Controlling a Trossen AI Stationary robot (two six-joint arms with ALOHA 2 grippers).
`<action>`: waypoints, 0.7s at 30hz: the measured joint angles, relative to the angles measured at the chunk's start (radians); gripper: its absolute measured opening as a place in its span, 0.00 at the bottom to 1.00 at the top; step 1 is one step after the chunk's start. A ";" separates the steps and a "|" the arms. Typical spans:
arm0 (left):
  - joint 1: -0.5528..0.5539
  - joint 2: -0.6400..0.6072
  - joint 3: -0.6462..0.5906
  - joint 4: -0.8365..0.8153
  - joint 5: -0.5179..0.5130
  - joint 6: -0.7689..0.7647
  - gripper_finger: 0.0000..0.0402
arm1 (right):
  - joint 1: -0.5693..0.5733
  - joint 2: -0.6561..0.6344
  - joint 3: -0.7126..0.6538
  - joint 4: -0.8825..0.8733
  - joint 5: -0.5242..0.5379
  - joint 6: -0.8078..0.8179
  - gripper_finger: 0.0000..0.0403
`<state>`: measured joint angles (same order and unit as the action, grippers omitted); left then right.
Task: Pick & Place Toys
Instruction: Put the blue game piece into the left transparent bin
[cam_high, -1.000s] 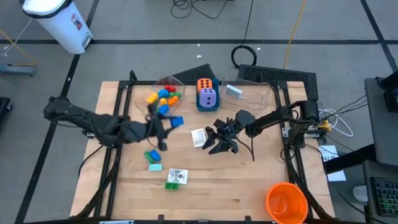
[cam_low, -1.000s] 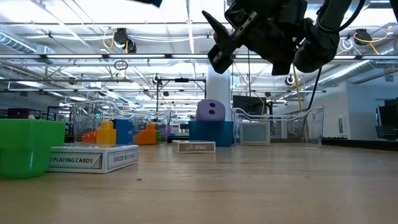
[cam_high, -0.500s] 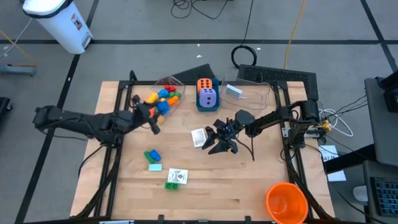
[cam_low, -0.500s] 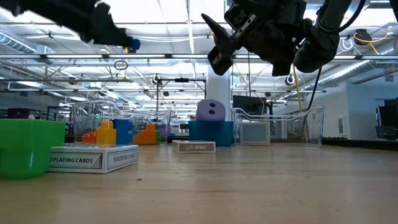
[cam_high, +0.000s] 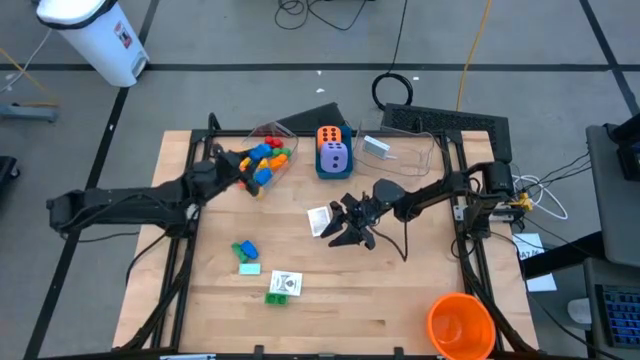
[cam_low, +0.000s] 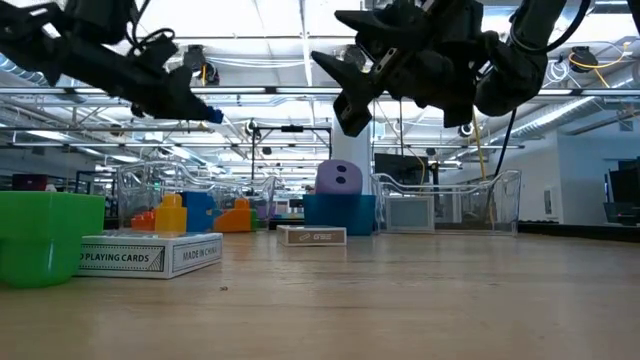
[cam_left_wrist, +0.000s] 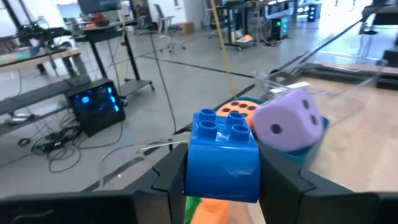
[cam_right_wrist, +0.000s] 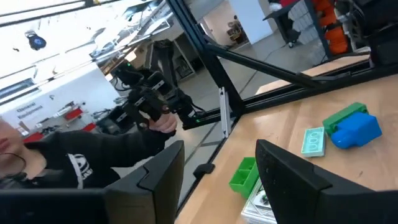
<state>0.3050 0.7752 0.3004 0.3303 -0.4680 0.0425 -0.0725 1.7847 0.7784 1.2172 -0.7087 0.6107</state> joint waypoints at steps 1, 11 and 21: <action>0.026 0.011 0.000 0.008 0.022 0.000 0.36 | 0.002 0.000 0.000 -0.008 0.008 -0.011 0.47; 0.233 0.195 0.001 0.129 0.199 -0.046 0.38 | 0.009 -0.001 0.000 -0.034 0.031 -0.055 0.48; 0.329 0.471 0.002 0.391 0.297 -0.084 0.37 | 0.009 -0.001 0.000 -0.033 0.031 -0.055 0.47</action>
<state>0.6341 1.2460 0.3022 0.7209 -0.1709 -0.0415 -0.0635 1.7842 0.7784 1.1838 -0.6775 0.5557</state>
